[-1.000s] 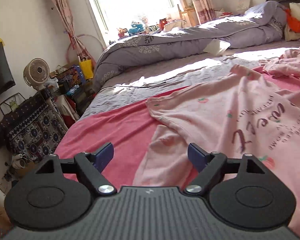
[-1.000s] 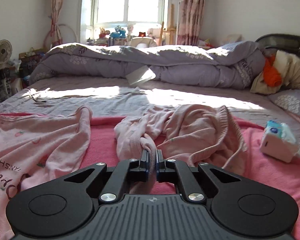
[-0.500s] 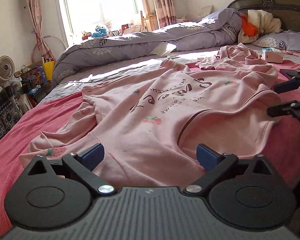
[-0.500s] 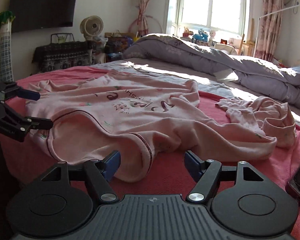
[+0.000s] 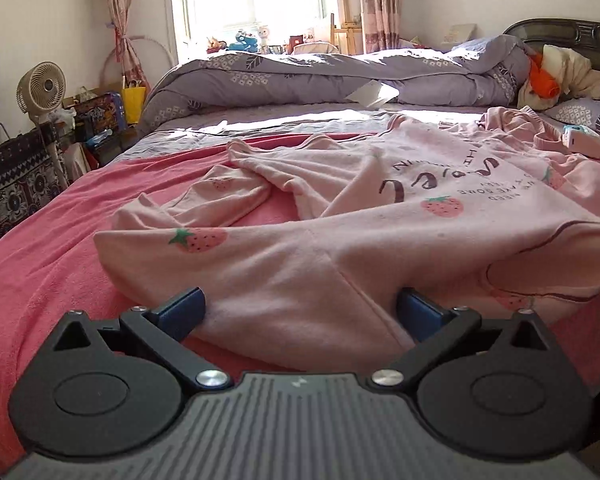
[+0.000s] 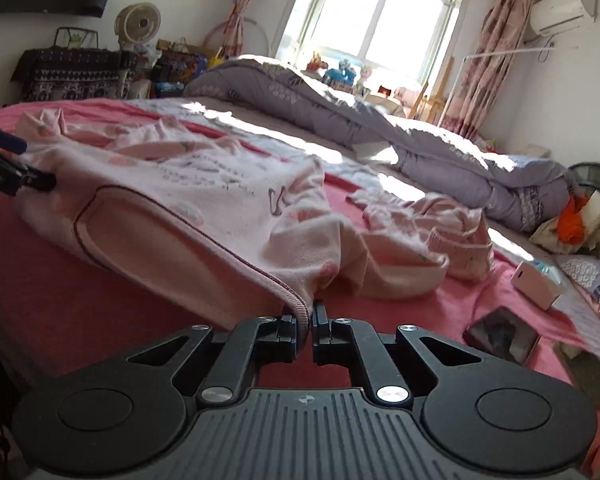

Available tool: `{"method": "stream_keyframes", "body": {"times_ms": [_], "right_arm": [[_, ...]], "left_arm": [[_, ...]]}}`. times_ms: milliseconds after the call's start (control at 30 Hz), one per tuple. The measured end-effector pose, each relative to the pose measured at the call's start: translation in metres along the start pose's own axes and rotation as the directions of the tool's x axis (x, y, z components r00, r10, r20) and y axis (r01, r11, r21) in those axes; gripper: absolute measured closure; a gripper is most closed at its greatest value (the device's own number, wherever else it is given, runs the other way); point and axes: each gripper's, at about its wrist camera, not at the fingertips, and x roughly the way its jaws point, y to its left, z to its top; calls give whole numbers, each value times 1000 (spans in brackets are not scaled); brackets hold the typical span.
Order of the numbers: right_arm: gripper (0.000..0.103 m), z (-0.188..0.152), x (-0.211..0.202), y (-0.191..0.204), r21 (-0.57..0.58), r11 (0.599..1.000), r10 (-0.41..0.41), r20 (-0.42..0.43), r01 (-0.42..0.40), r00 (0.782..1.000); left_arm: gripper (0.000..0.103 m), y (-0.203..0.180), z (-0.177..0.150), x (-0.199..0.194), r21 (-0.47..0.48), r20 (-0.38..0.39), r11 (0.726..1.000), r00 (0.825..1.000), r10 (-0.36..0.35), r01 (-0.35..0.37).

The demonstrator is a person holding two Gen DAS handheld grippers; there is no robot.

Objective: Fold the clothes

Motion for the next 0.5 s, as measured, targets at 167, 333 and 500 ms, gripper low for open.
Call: {"method": "stream_keyframes", "body": {"times_ms": [167,333,500], "right_arm": [[88,-7,-1,2,-58,995,83,-55,-86,995],[50,14,-27,-35,4,989,147,51,-148,988],[45,49,-40,-36,12,961,264,247,-275,932]], "left_arm": [[0,23,-2,-14,-14,16,998,997,69,-69],[0,57,13,-29,-131,76,977,981,177,-166],[0,102,15,-5,-390,4,911,989,147,-134]]}}
